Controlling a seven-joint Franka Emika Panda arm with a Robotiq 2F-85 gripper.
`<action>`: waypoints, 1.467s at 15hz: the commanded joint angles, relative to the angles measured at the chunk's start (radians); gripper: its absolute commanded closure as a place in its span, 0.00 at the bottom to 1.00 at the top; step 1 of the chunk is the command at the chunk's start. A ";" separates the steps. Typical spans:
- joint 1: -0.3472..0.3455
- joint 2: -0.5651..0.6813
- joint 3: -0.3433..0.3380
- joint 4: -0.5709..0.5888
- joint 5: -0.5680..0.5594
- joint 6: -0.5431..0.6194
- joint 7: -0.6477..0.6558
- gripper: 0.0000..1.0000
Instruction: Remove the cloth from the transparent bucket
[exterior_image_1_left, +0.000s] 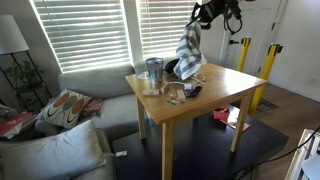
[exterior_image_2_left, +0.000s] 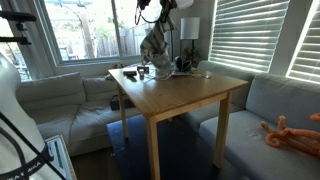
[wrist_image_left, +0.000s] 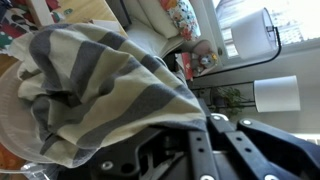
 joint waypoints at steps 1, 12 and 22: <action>-0.011 -0.050 0.002 -0.015 0.051 0.064 0.057 0.99; -0.014 -0.131 -0.006 0.005 0.015 0.165 0.138 0.99; 0.025 -0.155 0.016 0.143 0.282 0.264 0.030 0.99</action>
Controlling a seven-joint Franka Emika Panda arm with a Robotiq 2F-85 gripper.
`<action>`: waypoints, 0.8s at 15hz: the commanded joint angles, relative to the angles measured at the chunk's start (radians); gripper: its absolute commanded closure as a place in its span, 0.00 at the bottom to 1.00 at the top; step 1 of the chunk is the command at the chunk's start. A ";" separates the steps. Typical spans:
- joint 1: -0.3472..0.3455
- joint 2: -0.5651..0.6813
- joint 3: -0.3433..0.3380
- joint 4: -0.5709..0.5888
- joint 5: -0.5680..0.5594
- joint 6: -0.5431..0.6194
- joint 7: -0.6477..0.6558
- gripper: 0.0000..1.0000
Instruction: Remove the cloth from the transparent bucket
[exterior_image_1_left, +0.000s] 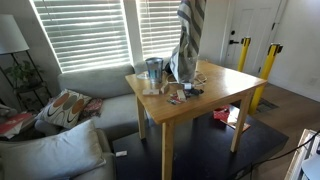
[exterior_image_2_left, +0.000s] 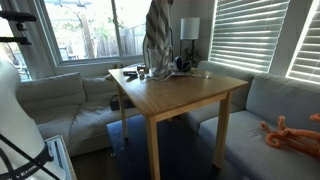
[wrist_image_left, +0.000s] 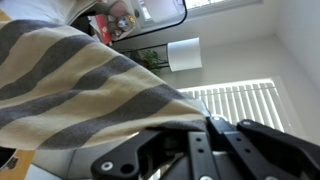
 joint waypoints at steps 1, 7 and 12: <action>0.023 0.019 0.020 0.091 0.114 0.064 -0.032 0.99; 0.029 0.013 0.035 0.120 0.110 0.098 -0.030 0.98; 0.027 0.019 0.032 0.115 0.110 0.097 -0.031 0.99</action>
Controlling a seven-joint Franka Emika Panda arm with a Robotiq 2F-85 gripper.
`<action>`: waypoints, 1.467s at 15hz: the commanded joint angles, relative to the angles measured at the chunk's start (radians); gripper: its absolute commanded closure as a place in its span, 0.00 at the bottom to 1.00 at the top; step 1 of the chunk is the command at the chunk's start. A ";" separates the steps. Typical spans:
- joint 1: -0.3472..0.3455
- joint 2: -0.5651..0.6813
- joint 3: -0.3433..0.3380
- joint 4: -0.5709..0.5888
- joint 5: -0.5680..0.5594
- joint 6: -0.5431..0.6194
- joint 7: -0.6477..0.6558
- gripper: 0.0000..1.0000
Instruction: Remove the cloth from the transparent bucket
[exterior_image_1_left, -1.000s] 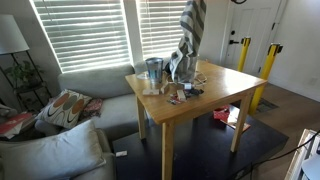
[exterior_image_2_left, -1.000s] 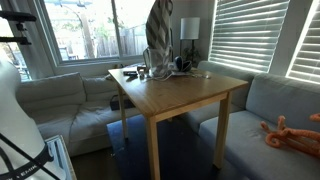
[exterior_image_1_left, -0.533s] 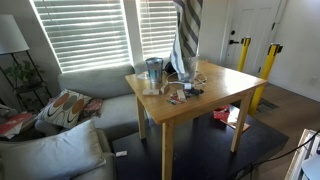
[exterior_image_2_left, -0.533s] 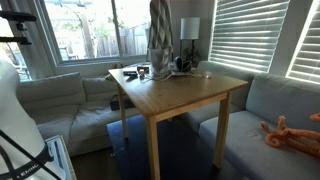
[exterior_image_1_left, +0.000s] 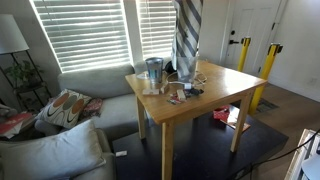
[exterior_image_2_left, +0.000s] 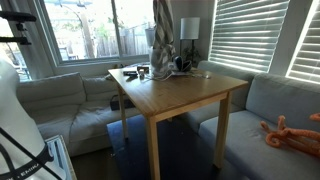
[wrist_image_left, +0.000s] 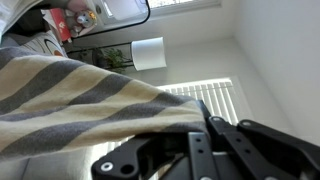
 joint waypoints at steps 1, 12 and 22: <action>0.001 0.013 0.006 0.038 0.005 0.009 -0.006 0.99; 0.043 0.227 0.023 0.664 0.098 0.336 -0.048 0.99; -0.013 0.382 -0.045 0.730 0.081 0.488 -0.154 0.99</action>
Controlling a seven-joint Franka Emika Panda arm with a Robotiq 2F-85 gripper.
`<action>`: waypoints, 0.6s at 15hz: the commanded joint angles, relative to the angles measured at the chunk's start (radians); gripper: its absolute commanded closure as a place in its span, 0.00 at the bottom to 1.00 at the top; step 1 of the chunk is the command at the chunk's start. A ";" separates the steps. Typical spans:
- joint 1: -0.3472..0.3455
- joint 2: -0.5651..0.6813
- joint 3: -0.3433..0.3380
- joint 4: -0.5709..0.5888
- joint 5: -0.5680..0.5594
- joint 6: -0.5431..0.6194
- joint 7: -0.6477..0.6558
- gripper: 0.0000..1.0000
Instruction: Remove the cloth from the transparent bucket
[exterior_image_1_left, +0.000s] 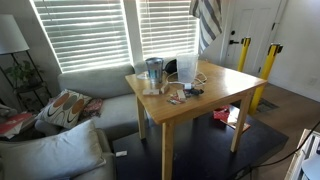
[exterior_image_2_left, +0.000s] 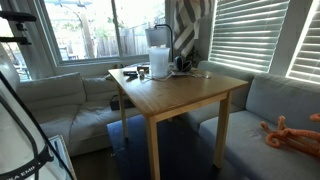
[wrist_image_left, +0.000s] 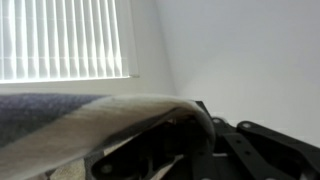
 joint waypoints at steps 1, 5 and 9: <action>-0.015 0.013 -0.017 -0.082 -0.009 -0.019 0.017 0.99; -0.016 -0.044 -0.025 -0.351 -0.070 -0.055 0.088 0.99; -0.034 -0.101 -0.034 -0.571 -0.187 -0.124 0.199 0.99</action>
